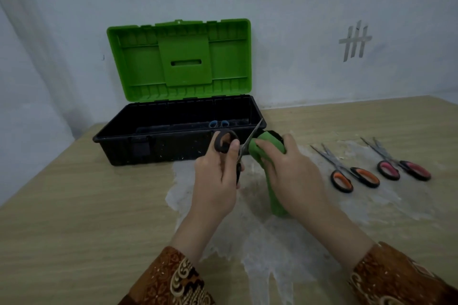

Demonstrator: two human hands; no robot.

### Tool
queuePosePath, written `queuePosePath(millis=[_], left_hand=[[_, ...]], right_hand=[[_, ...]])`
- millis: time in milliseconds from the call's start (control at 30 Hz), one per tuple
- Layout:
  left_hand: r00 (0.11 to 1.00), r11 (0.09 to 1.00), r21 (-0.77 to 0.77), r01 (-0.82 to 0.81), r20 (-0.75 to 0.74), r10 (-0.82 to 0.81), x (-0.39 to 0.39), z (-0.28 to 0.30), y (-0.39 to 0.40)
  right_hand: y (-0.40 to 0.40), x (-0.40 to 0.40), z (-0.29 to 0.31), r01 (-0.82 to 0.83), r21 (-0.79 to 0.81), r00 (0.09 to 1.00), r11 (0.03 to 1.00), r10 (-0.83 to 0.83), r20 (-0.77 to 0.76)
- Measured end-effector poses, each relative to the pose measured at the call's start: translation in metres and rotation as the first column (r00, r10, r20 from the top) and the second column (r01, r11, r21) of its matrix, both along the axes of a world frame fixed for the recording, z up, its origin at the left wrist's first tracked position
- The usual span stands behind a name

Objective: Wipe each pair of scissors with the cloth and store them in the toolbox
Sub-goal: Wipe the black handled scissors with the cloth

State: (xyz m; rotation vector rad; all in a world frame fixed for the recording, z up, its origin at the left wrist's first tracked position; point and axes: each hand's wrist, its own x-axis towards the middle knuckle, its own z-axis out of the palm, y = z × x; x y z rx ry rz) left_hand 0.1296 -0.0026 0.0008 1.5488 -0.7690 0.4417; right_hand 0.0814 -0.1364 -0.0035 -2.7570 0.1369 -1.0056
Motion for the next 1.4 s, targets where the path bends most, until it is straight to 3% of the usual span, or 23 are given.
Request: queuePosePath(millis=[67,167,333,400,500,567,633,667,800,933,1067,1200,1400], left_hand=[[1.000,1.000,0.009,-0.013,0.000,0.013,0.000,0.000,0.002],[0.998,0.999,-0.032,-0.012,-0.060,0.010,-0.001,0.001,0.001],[0.974,0.988,-0.146,0.045,-0.212,-0.076,-0.003,0.005,-0.005],[0.955,0.975,-0.217,0.039,-0.280,-0.100,-0.001,0.007,-0.005],[0.931,0.961,-0.275,0.013,-0.347,-0.111,0.000,0.007,-0.004],[0.923,0.953,-0.303,-0.005,-0.369,-0.112,0.002,0.005,-0.004],[0.924,0.948,-0.317,-0.007,-0.365,-0.116,0.002,0.005,-0.005],[0.925,0.947,-0.321,-0.001,-0.361,-0.121,0.003,0.006,-0.005],[0.915,0.945,-0.327,-0.007,-0.384,-0.126,0.004,0.009,-0.002],[0.911,0.945,-0.326,0.014,-0.386,-0.147,0.000,0.009,-0.005],[0.904,0.955,-0.296,-0.016,-0.413,-0.113,0.000,0.006,-0.006],[0.913,0.956,-0.290,-0.040,-0.399,-0.083,0.003,0.007,-0.004],[0.895,0.935,-0.355,0.025,-0.408,-0.178,-0.002,0.012,-0.007]], right_hand=[[0.003,0.003,0.000,0.075,-0.123,0.997,0.990,-0.077,-0.013],[-0.004,0.007,0.000,0.126,-0.179,0.989,0.976,-0.138,-0.054],[-0.031,0.006,-0.003,0.194,-0.114,0.974,0.974,-0.206,-0.099],[-0.040,0.004,-0.003,0.219,-0.040,0.975,0.975,-0.221,-0.039],[-0.041,0.002,0.008,0.127,0.001,0.982,0.992,-0.126,0.142],[-0.028,-0.001,0.012,-0.060,-0.093,0.972,0.994,0.079,0.222],[-0.015,-0.001,0.009,-0.222,-0.227,0.951,0.948,0.262,0.162],[-0.011,0.000,0.008,-0.236,-0.266,0.952,0.935,0.278,0.131],[-0.014,0.004,0.013,-0.043,-0.175,0.972,0.984,0.081,0.220],[-0.010,0.000,0.005,-0.182,-0.280,0.943,0.942,0.248,0.221],[-0.004,0.008,0.004,-0.139,-0.145,0.973,0.980,0.163,0.163],[0.002,0.004,-0.002,-0.270,-0.252,0.930,0.929,0.319,0.180],[-0.003,0.010,0.002,-0.094,-0.166,0.969,0.982,0.129,0.211]])
